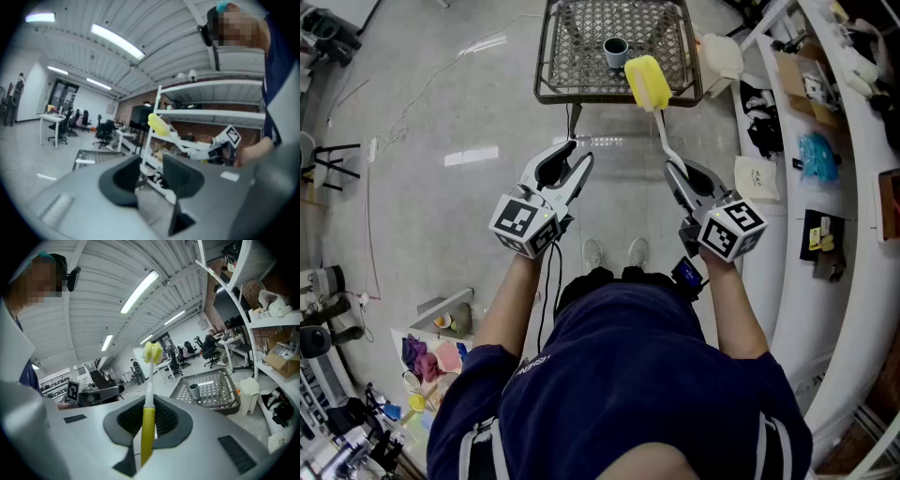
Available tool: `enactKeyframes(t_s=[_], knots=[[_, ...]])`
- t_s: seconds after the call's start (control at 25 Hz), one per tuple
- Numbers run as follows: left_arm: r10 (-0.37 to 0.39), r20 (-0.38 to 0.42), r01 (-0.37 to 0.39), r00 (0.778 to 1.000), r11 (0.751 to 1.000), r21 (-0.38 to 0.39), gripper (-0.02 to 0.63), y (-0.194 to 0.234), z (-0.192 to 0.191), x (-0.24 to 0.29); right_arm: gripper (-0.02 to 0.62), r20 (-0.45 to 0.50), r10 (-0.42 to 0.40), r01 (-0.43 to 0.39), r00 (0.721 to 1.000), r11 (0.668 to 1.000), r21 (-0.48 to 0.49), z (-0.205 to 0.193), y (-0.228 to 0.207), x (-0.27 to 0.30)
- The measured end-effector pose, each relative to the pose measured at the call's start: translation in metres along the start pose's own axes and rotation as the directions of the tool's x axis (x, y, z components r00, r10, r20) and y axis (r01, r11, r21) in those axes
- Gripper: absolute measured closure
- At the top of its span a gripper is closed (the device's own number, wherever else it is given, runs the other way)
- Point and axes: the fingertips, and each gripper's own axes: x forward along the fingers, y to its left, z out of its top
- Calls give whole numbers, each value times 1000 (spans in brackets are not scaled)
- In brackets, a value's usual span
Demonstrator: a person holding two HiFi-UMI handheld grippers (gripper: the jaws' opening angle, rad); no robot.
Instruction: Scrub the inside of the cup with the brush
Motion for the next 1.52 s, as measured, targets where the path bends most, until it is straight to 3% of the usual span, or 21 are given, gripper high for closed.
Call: enactKeyframes(t_s=[0.4,0.96,1.52], knots=[[21,-7,-21,1000,1000,-4,456,-3,-8,6,566,28,4,-5,1000,1000,20,-3,-12,-7],[85,-23,-85,996,996,-27,456,-24,-29,45,566,-7,39,-39,999,999,29,-3,-68,-18],[45,-39,-46,998,998,-33,456,40,-24,74,566,-16,-5,6,1000,998,57,8,-96,38]])
